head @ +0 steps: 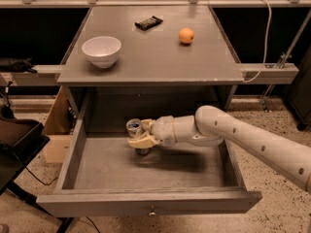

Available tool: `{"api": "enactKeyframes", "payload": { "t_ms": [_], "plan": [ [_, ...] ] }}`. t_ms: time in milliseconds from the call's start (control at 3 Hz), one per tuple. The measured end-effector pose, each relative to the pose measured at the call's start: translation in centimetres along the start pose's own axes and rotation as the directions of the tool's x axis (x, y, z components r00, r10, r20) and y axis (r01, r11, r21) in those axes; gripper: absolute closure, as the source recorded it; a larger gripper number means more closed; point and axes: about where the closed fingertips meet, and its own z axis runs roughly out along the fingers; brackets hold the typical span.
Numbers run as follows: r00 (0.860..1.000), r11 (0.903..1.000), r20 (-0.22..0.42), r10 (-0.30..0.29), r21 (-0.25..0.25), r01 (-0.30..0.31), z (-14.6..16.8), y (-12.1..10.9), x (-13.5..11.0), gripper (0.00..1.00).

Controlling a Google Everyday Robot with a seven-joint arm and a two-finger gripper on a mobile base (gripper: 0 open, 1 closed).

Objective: Place redbull can into top drawer

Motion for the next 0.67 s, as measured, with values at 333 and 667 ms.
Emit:
{"api": "enactKeyframes", "payload": {
  "t_ms": [333,667],
  "plan": [
    [1.000,1.0000,-0.001,0.001,0.000,-0.001,0.08,0.00,0.04,0.82],
    [1.000,1.0000,-0.001,0.001,0.000,-0.001,0.08,0.00,0.04,0.59]
  ]
}}
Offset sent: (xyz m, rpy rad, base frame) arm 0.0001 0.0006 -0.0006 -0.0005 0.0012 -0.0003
